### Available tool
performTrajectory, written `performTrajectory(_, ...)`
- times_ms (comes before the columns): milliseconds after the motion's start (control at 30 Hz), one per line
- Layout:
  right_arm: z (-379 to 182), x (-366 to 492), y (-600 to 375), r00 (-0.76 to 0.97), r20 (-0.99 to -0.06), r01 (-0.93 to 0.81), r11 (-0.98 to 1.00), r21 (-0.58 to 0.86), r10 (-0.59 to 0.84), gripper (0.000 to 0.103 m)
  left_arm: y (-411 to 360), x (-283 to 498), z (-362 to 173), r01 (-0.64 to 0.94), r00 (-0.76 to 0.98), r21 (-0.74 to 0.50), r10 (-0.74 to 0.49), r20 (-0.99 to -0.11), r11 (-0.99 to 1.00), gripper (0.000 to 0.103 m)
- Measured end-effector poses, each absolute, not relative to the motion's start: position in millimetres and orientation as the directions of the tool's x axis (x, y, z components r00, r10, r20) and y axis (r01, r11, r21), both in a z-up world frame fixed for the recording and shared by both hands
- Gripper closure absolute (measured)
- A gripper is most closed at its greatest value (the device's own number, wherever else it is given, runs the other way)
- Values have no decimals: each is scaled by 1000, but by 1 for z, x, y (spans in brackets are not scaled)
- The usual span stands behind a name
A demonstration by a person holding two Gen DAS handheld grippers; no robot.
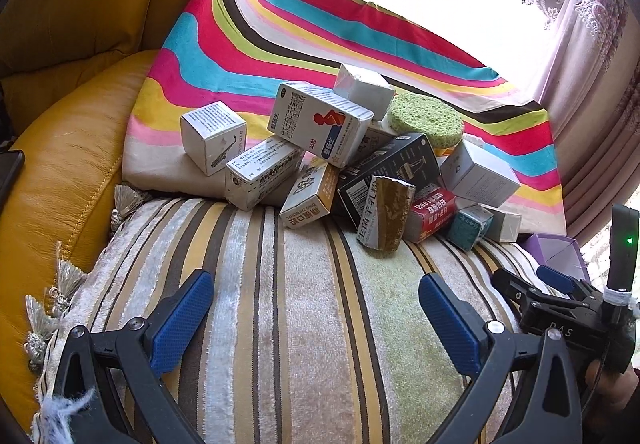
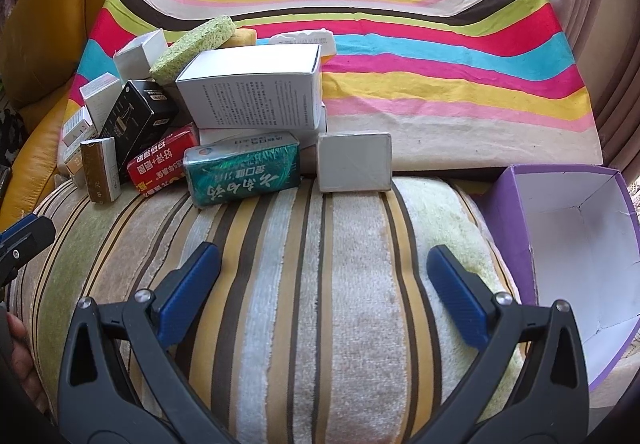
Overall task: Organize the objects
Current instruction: 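Move both tools toward the pile of boxes on the striped cloth, then grasp the white printed medicine box with the left gripper while the right grasps a white box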
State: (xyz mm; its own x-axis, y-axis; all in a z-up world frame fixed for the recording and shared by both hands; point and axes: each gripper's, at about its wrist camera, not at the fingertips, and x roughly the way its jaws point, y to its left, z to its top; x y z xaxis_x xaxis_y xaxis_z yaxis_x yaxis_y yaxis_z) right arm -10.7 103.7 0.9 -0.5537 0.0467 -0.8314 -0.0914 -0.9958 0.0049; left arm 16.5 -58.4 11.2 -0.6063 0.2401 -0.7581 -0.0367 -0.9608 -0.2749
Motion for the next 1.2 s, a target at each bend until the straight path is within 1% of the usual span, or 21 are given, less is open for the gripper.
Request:
performTrajectory(233,-1,-13,114,-554,-832,-71,-996,56,-7,0,-70,21,21,-53,-623,-370,320,-714,-927,0)
performTrajectory(500,4,-7,127,-612,-789,-87,-986,142,-60,0,-72,6,31,-86,-640,-369,335,-692,-926,0)
performTrajectory(633,11,-4,134,-660,-749,-122,-975,187,-61,0,-73,-5,41,-129,-667,-338,334,-666,-932,0)
performTrajectory(833,31,-6,124,-721,-693,-121,-980,157,-22,0,-68,-39,53,-194,-693,-258,318,-647,-946,0)
performTrajectory(1100,40,-23,120,-744,-669,-138,-979,148,4,0,-64,-86,51,-304,-648,-147,317,-693,-941,0)
performTrajectory(1200,44,-32,115,-748,-663,-134,-981,142,6,0,-64,-98,44,-336,-620,-134,326,-714,-932,0)
